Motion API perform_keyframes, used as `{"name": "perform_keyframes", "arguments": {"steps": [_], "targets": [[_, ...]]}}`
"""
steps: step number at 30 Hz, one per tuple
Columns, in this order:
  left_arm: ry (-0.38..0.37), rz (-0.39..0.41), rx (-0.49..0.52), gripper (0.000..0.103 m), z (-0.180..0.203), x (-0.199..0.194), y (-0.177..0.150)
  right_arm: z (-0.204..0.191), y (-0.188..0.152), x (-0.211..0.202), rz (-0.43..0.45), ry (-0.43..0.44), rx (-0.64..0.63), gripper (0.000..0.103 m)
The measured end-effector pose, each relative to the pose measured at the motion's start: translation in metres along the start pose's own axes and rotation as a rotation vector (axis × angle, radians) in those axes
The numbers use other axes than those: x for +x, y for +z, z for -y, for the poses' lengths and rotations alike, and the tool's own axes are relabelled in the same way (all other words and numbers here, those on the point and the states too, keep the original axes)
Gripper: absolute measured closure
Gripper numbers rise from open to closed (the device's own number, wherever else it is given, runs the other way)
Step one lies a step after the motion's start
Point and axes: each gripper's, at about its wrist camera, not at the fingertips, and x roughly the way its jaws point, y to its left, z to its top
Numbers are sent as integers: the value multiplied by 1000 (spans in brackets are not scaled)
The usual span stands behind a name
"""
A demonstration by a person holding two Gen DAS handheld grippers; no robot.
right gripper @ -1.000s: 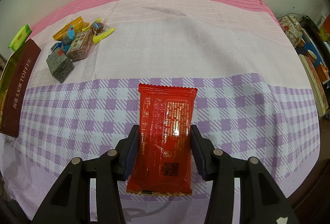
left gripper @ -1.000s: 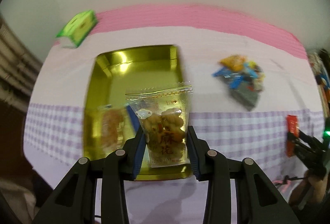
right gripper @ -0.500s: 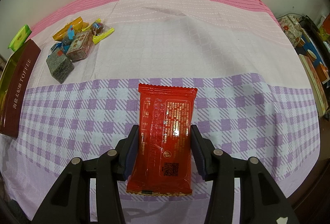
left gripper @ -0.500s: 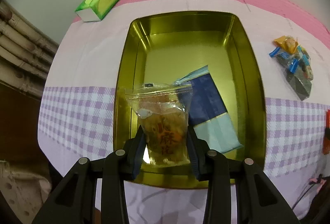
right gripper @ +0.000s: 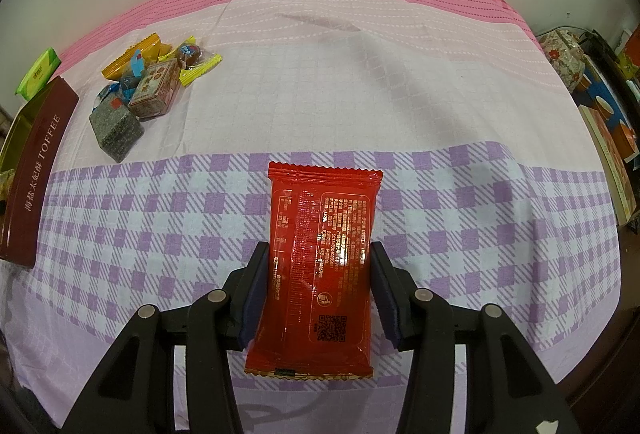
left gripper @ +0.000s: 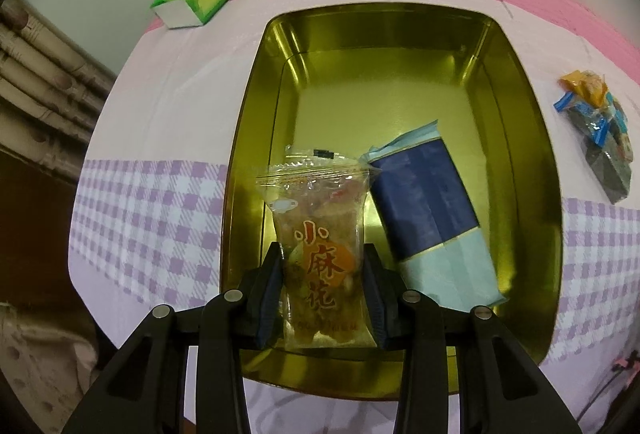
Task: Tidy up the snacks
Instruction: 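Carry the dough-twist bag into the gold tin and open the left tool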
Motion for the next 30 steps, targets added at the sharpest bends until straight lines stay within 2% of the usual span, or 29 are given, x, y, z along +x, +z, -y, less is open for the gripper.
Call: {"name": "perform_keyframes", "arguments": {"steps": [11, 17, 24, 30], "targets": [[-20, 9, 3, 63, -1, 4, -2, -1, 1, 1, -9, -7, -4, 57], [-87, 36, -30, 57, -10, 0, -3, 0, 2, 1, -20, -12, 0, 57], [-122, 131, -28, 49, -12, -20, -7, -2, 2, 0, -26, -20, 2, 60], [-146, 172, -58, 43, -17, -29, -12, -2, 3, -2, -29, -33, -7, 62]]}}
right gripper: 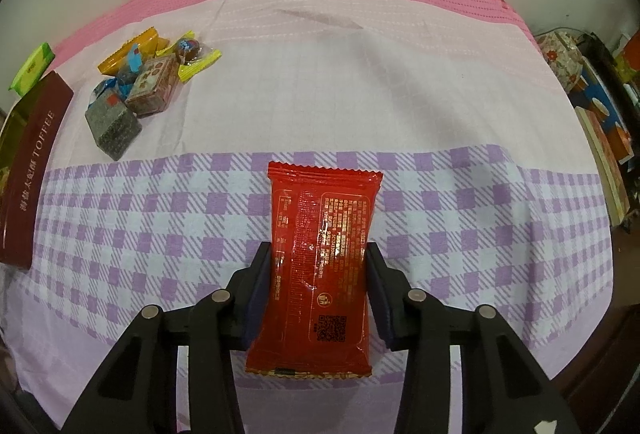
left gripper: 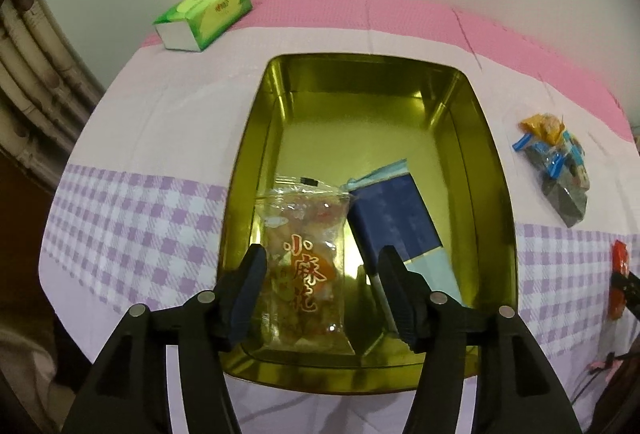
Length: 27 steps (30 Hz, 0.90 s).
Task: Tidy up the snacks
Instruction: 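Carry the dough-twist bag into the gold tin and open the left tool, then lower the red wrapped snack into the gold tin and open the right tool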
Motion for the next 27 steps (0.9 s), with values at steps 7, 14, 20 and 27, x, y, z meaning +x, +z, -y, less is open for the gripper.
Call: {"name": "perform_keyframes", "arguments": {"steps": [7, 14, 20, 27], "targets": [[30, 54, -57, 40, -19, -8, 1, -26, 10, -26, 47, 23, -32, 63], [85, 85, -104, 37, -42, -12, -1, -90, 27, -62, 116, 186, -129, 63], [122, 97, -155, 37, -65, -21, -8, -156, 30, -84, 119, 322, -242, 63], [161, 91, -233, 37, -92, -22, -16, -209, 31, -97, 105, 382, -314, 63]]}}
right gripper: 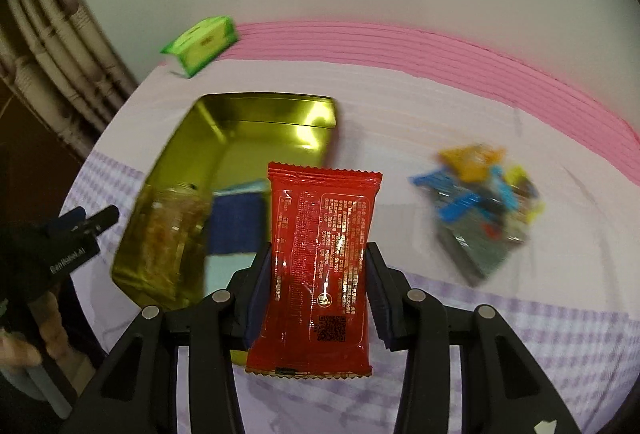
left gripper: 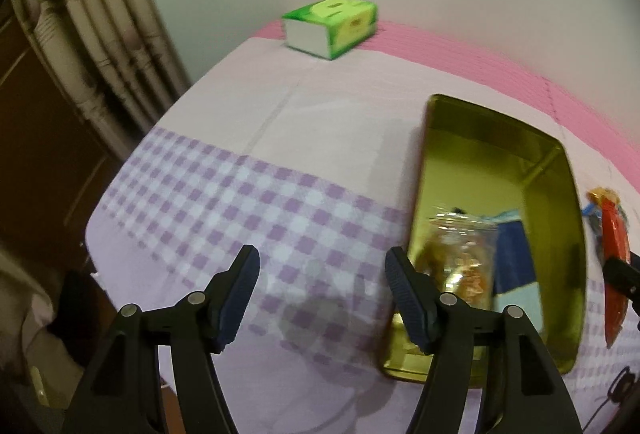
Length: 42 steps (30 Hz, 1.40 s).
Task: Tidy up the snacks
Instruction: 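Lower the red wrapped snack into the gold tin and open the right tool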
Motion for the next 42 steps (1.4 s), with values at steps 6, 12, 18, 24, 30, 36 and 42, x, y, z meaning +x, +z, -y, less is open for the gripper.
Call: {"name": "perform_keyframes", "arguments": {"steps": [6, 12, 18, 24, 30, 36, 42], "targets": [[0, -10, -24, 37, -6, 5, 1, -28, 3, 4, -14, 12, -23, 63], [22, -1, -30, 37, -10, 7, 3, -64, 20, 34, -49, -1, -54, 63], [19, -9, -34, 37, -12, 9, 4, -78, 25, 58, -85, -18, -79, 62], [25, -19, -41, 37, -13, 11, 3, -82, 23, 64, -104, -30, -89, 62], [25, -27, -45, 37, -13, 12, 2, -81, 19, 70, -122, -35, -91, 62], [24, -29, -41, 37, -12, 13, 1, -83, 17, 72, -129, -34, -95, 62], [27, -29, -42, 37, -11, 12, 1, -84, 16, 73, -130, -28, -97, 60]]}}
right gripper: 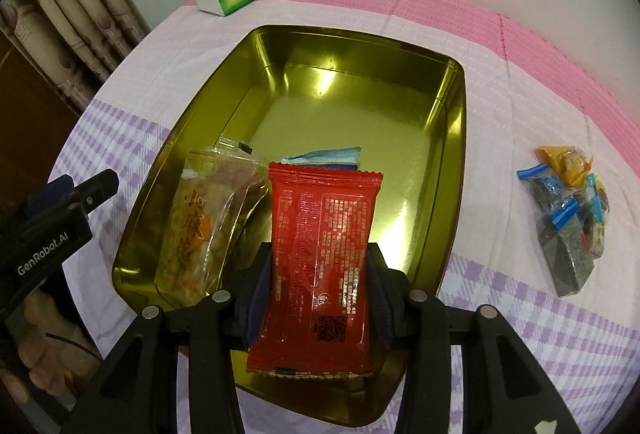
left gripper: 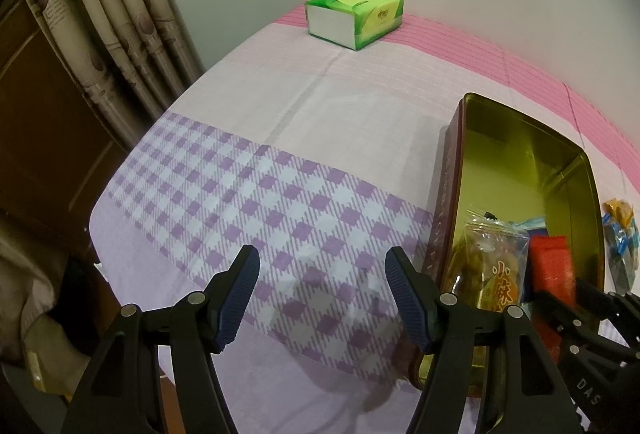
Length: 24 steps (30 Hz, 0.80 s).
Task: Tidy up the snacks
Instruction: 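Lower the red wrapped snack into the gold tin and open the right tool, then move the right tool to the square printed cake pack and grasp it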
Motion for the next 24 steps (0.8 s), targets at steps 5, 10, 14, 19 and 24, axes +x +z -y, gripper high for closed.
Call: {"name": "perform_keyframes", "arguments": {"steps": [5, 10, 14, 19, 24], "targets": [[-4, 0, 10, 37, 2, 1, 0, 0, 0, -6, 16, 4, -6, 59], [-3, -1, 15, 37, 4, 1, -1, 4, -1, -13, 31, 17, 6, 59], [-2, -1, 12, 37, 3, 1, -1, 11, -3, -23, 50, 25, 19, 59], [-1, -2, 12, 37, 4, 1, -1, 32, -8, -38, 83, 13, 52, 59], [0, -2, 13, 37, 5, 1, -1, 70, -15, -49, 97, -32, 114, 59]]}}
